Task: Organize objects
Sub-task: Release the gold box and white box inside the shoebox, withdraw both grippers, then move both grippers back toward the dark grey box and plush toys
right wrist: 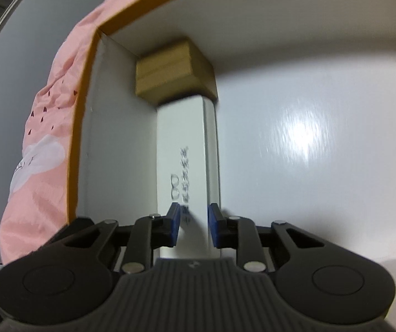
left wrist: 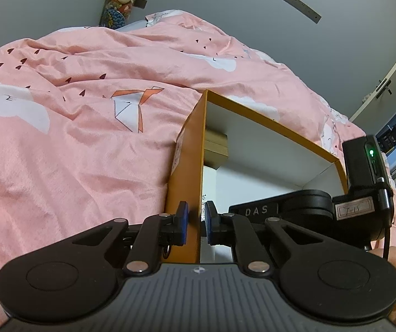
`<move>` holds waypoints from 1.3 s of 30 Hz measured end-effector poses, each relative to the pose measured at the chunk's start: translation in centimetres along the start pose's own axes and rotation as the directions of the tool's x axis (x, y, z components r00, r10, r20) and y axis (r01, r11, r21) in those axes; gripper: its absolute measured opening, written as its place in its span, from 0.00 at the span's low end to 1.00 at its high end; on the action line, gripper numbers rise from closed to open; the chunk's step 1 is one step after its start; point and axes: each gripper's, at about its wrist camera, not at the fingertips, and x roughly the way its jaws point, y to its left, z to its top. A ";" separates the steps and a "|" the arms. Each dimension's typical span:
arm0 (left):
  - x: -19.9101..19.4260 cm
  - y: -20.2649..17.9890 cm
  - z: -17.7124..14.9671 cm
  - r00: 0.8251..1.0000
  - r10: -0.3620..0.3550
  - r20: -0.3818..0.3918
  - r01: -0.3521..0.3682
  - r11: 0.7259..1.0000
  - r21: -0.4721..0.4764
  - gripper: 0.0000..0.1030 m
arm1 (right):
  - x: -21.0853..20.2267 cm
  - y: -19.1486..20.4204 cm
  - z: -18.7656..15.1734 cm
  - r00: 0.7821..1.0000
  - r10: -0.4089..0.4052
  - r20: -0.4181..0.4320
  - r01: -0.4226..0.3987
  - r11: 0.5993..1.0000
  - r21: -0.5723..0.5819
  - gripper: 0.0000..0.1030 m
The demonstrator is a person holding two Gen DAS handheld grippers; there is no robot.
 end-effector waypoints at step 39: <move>-7.6 -8.8 -14.8 0.989 -0.073 -0.128 0.127 0.866 0.484 0.33 | -17.1 -6.8 -25.5 0.854 -0.158 0.496 0.349 0.881 -0.319 0.55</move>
